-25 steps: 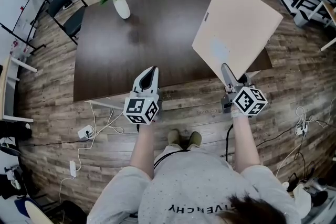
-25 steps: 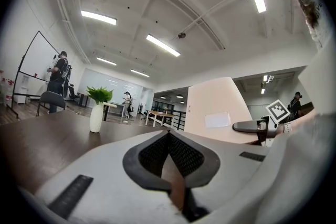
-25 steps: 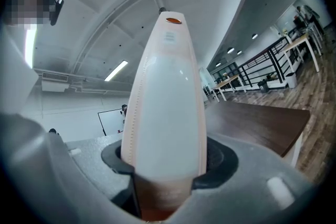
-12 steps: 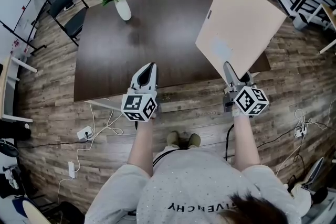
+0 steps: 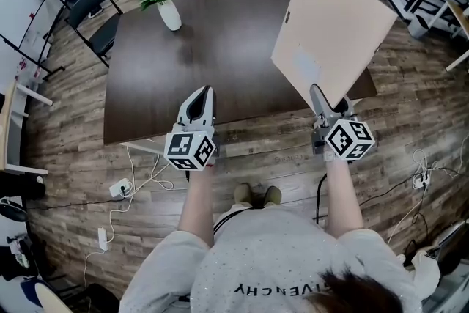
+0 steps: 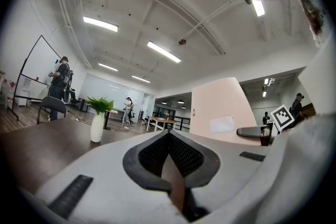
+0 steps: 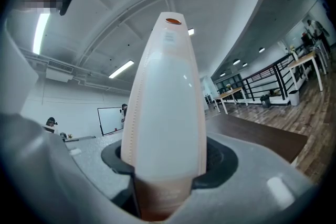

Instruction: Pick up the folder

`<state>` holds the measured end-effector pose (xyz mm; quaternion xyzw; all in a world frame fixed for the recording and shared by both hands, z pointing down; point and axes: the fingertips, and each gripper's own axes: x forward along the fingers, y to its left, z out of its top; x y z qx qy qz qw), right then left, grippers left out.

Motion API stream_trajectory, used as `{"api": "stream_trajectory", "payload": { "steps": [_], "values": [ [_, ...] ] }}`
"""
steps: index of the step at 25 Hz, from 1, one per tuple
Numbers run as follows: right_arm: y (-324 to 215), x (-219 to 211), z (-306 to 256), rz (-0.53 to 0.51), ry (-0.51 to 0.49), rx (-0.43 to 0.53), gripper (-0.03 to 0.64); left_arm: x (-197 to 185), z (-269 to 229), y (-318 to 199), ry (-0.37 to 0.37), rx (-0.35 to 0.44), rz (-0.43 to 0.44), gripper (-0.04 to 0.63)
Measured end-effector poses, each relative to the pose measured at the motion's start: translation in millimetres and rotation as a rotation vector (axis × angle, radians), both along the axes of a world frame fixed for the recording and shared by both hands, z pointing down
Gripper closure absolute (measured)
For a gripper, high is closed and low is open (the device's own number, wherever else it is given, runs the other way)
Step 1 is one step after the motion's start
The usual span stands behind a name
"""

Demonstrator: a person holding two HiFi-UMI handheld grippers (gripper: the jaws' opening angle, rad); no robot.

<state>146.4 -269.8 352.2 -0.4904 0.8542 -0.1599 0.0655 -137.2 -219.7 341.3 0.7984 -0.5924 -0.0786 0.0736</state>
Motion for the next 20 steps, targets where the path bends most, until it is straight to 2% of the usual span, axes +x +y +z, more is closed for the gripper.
{"api": "stream_trajectory", "payload": {
  "steps": [20],
  "values": [
    [-8.7,11.3,3.5,0.024,0.004,0.0,0.359,7.4,1.0,-7.6,0.004,-0.001,-0.007,0.597]
  ]
}}
